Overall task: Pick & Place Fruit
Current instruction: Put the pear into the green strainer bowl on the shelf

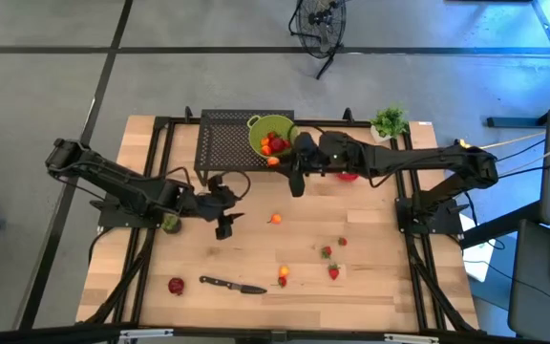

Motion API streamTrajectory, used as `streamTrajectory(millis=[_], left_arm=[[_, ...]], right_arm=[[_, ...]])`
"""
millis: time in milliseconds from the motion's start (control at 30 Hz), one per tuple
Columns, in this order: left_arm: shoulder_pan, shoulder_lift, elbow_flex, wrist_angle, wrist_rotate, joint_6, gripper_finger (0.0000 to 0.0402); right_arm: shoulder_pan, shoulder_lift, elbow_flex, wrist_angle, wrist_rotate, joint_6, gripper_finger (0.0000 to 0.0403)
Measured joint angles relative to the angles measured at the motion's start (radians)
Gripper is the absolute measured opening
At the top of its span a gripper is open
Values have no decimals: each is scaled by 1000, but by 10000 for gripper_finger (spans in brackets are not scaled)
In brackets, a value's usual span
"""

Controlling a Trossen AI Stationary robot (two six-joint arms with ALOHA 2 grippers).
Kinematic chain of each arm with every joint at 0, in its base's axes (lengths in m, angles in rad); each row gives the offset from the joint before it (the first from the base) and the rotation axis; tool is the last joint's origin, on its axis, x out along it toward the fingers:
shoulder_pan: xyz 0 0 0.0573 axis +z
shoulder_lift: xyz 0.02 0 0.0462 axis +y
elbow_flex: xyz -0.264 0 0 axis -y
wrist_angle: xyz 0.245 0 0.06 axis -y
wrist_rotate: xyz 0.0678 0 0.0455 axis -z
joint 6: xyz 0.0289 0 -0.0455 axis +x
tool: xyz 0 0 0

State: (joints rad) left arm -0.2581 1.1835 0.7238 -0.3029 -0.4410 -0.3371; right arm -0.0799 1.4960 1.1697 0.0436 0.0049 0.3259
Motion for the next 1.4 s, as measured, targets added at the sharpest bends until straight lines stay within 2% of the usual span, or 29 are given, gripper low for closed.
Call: streamTrajectory(millis=[200, 467, 967, 1400], left_arm=[[-42, 0, 0, -95, -1, -96, 214], [-90, 0, 0, -99, -2, -131, 214], [-110, 0, 0, -98, -6, -157, 214], [-110, 0, 0, -101, -13, -156, 214]], right_arm=[[-28, 0, 133, -200, 87, -70, 118], [-112, 0, 158, -292, 111, -80, 112], [-177, 87, 158, -343, 111, -101, 116], [-190, 96, 158, -406, 119, -142, 120]])
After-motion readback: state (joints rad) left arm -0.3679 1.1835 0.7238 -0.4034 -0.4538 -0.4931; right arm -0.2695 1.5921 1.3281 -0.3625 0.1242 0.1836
